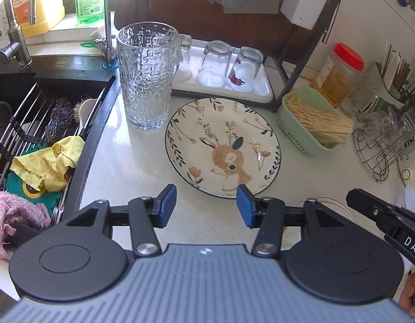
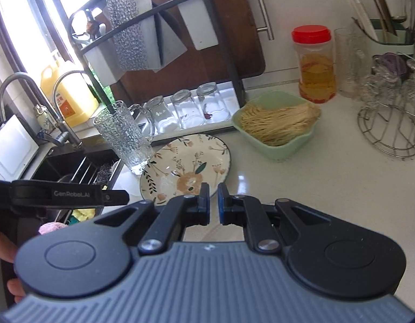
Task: Organize plates and bowls
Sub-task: 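Move the left gripper to the rim of the deer-print plate, then close the left gripper on the deer-print plate rim and lift it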
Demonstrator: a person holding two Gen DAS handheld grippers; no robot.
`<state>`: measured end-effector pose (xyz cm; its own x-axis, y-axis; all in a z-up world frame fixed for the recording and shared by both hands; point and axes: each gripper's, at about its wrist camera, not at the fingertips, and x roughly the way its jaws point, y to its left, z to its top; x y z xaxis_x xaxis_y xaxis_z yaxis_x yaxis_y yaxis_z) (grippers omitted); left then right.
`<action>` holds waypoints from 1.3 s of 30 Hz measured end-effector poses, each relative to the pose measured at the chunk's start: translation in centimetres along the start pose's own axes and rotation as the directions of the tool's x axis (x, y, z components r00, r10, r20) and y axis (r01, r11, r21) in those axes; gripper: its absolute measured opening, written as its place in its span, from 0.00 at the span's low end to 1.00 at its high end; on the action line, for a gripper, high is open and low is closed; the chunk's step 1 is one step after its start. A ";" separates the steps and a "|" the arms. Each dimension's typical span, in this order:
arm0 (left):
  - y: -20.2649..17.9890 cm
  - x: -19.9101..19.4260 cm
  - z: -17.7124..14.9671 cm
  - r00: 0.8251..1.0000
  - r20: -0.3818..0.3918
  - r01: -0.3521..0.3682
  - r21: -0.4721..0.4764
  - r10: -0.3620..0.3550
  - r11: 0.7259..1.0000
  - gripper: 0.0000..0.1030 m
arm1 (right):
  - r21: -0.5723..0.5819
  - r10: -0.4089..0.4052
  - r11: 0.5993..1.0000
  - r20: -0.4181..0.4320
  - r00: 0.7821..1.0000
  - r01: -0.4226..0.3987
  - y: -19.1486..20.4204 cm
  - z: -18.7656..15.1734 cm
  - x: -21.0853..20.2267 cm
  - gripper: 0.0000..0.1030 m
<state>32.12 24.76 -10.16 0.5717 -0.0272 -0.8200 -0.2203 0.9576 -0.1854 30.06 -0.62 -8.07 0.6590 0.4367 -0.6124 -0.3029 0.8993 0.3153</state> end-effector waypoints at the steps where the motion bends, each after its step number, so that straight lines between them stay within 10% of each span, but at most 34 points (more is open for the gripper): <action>1: 0.4 0.5 0.1 1.000 -0.006 -0.001 -0.005 0.001 1.000 0.54 | 0.000 0.001 1.000 -0.011 1.000 -0.001 0.1 0.2 0.6 0.10; 6: 2.4 3.1 1.0 0.999 -0.047 0.013 -0.045 -0.015 0.999 0.54 | 0.005 -0.019 1.000 -0.044 0.999 0.019 0.4 1.0 3.4 0.41; 21: 6.3 9.7 4.6 0.993 -0.108 0.037 -0.067 -0.045 0.997 0.51 | 0.049 -0.074 0.995 -0.154 0.985 0.082 -1.5 3.3 11.3 0.34; 39: 7.5 13.3 7.8 0.979 -0.165 0.108 -0.066 -0.118 0.992 0.15 | 0.074 -0.124 0.987 -0.237 0.964 0.145 -2.7 4.8 17.3 0.16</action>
<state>44.26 33.79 -18.23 0.4550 -0.1868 -0.8707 -0.2091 0.9280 -0.3084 45.54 4.37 -16.05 0.5091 0.3149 -0.8010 -0.1524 0.9489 0.2762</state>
